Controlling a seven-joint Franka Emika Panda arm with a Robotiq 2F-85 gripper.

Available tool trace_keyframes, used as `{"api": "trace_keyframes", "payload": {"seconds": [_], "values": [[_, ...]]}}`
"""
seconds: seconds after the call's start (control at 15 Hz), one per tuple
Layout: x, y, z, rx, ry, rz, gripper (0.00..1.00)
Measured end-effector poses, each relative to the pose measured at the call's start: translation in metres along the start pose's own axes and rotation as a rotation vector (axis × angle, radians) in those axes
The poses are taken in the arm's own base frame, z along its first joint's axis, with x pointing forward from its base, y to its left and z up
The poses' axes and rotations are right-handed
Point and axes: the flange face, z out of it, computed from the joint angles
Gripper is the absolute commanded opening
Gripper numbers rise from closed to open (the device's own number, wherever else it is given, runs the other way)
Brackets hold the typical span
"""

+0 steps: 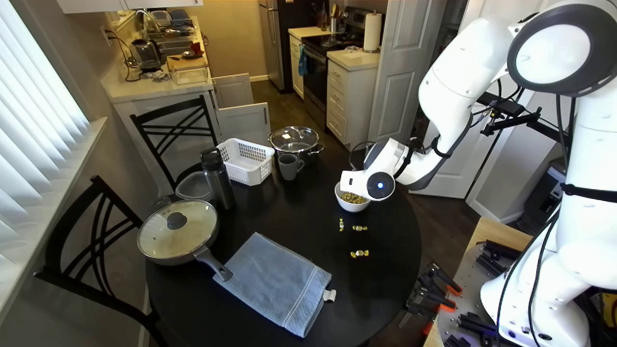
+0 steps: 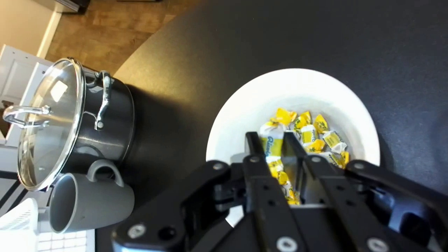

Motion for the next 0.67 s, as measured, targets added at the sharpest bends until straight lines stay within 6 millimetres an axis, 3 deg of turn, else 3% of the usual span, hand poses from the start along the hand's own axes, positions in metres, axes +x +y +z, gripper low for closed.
{"api": "trace_keyframes", "payload": {"seconds": [0.27, 0.47, 0.67], "values": [[0.014, -0.01, 0.002, 0.001, -0.004, 0.008, 0.79], [0.027, -0.015, -0.007, 0.036, 0.077, 0.002, 0.97], [0.043, -0.021, -0.026, 0.096, 0.238, -0.014, 1.0]]}}
